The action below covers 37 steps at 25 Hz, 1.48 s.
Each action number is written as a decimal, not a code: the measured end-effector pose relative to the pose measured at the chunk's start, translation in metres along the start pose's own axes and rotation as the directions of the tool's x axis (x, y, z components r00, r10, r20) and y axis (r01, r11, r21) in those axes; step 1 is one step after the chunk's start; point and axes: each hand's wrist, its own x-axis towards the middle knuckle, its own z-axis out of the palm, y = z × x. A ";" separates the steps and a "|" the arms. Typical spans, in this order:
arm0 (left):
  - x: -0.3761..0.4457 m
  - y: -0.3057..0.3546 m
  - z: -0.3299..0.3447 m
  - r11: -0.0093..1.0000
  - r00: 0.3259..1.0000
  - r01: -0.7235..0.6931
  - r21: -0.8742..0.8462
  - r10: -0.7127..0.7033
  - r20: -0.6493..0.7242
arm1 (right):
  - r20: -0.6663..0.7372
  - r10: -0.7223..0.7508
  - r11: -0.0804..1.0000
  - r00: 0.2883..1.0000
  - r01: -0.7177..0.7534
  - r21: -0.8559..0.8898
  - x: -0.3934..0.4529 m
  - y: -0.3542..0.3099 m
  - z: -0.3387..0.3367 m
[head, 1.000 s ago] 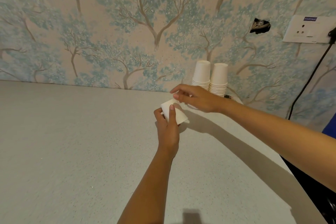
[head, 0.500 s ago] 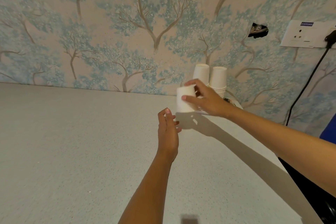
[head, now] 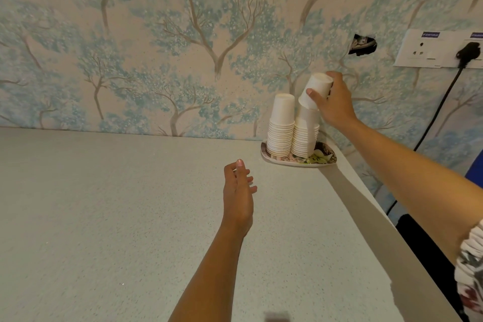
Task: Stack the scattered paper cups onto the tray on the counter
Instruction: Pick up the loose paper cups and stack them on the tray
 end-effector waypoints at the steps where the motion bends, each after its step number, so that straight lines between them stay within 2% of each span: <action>1: 0.000 0.000 0.000 1.000 1.000 -0.004 0.002 0.004 0.003 | 0.009 -0.009 1.000 1.000 0.009 -0.010 0.000 0.002 0.001; 4: 0.000 -0.001 0.000 1.000 1.000 -0.001 -0.003 0.001 0.006 | 0.036 0.003 0.999 0.999 -0.001 -0.046 -0.001 0.007 0.000; 7: 0.001 -0.002 0.000 1.000 1.000 0.001 -0.009 -0.001 0.003 | 0.057 0.005 0.987 0.998 0.004 -0.159 -0.003 0.011 0.001; 11: -0.001 -0.002 0.000 1.000 1.000 -0.001 -0.008 0.001 0.008 | 0.189 0.007 0.957 0.982 0.048 -0.288 -0.013 0.016 0.004; 13: -0.001 -0.002 0.000 1.000 1.000 -0.020 0.008 0.020 0.017 | 0.200 0.014 0.949 0.980 0.050 -0.313 -0.016 0.014 0.003; 17: -0.001 -0.007 -0.001 0.996 0.997 -0.066 0.058 0.063 0.054 | 0.012 -0.062 0.961 0.998 0.063 -0.269 -0.038 0.003 0.003; 20: -0.001 -0.007 -0.001 0.995 0.994 -0.078 0.054 0.074 0.076 | -0.155 -0.079 0.988 0.985 0.057 -0.146 -0.082 -0.002 0.009; 22: -0.007 -0.008 0.000 0.991 0.993 -0.091 0.101 0.083 0.085 | -0.149 -0.075 0.994 0.986 0.063 -0.086 -0.117 -0.003 0.015; 23: -0.010 -0.009 0.002 0.974 0.988 -0.131 0.184 0.113 0.107 | -0.126 -0.087 0.994 0.988 0.077 -0.080 -0.133 -0.003 0.018; 24: -0.015 -0.012 0.005 0.928 0.974 -0.199 0.316 0.152 0.167 | -0.100 -0.102 0.993 0.990 0.095 -0.077 -0.150 -0.003 0.020; 25: -0.019 -0.015 0.008 0.831 0.949 -0.291 0.474 0.186 0.256 | -0.067 -0.113 0.992 0.991 0.109 -0.067 -0.167 -0.004 0.023; 27: -0.029 -0.021 0.015 0.519 0.873 -0.479 0.707 0.203 0.443 | 0.016 -0.088 0.994 0.996 0.089 -0.059 -0.200 -0.008 0.022; 28: -0.033 -0.022 0.017 0.376 0.836 -0.547 0.748 0.205 0.508 | 0.062 -0.052 0.995 0.997 0.057 -0.080 -0.214 -0.009 0.019; 30: -0.043 -0.025 0.020 0.198 0.798 -0.602 0.774 0.184 0.574 | 0.166 0.046 0.992 0.985 -0.025 -0.124 -0.236 -0.009 0.007; 33: -0.059 -0.028 0.016 0.038 0.834 -0.551 0.833 0.048 0.550 | 0.286 0.142 0.983 0.948 -0.101 -0.153 -0.259 -0.010 -0.019; 37: -0.088 -0.023 0.019 -0.031 0.847 -0.527 0.849 -0.100 0.523 | 0.410 0.206 0.960 0.889 -0.103 -0.259 -0.297 -0.017 -0.058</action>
